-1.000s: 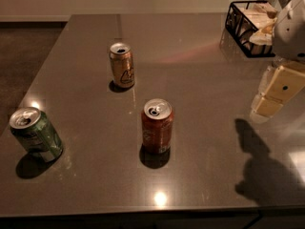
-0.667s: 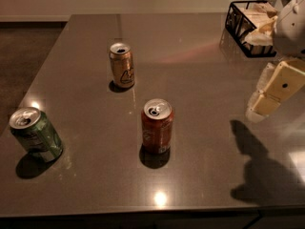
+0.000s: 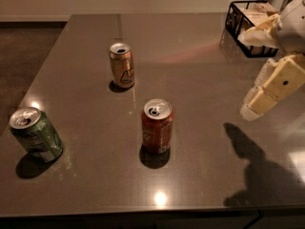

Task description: Move coke can near green can

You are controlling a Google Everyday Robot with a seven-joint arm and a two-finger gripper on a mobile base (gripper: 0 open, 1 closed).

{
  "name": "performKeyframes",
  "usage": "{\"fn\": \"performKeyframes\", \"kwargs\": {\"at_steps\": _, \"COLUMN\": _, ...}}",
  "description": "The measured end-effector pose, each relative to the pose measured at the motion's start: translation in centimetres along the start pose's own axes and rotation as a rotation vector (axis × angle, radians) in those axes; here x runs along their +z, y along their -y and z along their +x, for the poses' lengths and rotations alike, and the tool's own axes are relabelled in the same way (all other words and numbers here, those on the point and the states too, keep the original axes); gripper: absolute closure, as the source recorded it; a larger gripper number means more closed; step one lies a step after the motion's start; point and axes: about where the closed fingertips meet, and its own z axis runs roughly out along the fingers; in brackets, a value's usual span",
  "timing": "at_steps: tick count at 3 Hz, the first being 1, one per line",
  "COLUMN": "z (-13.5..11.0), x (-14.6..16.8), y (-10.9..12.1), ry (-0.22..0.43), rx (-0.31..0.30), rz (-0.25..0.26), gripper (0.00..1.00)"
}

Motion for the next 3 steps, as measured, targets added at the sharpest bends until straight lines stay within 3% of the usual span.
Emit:
{"fn": "performKeyframes", "kwargs": {"at_steps": 2, "z": -0.3, "x": -0.2, "y": 0.0, "ry": 0.009, "rx": -0.009, "rz": -0.008, "gripper": 0.00}}
{"fn": "performKeyframes", "kwargs": {"at_steps": 3, "z": -1.8, "x": 0.7, "y": -1.4, "ry": 0.032, "rx": -0.057, "rz": -0.059, "gripper": 0.00}}
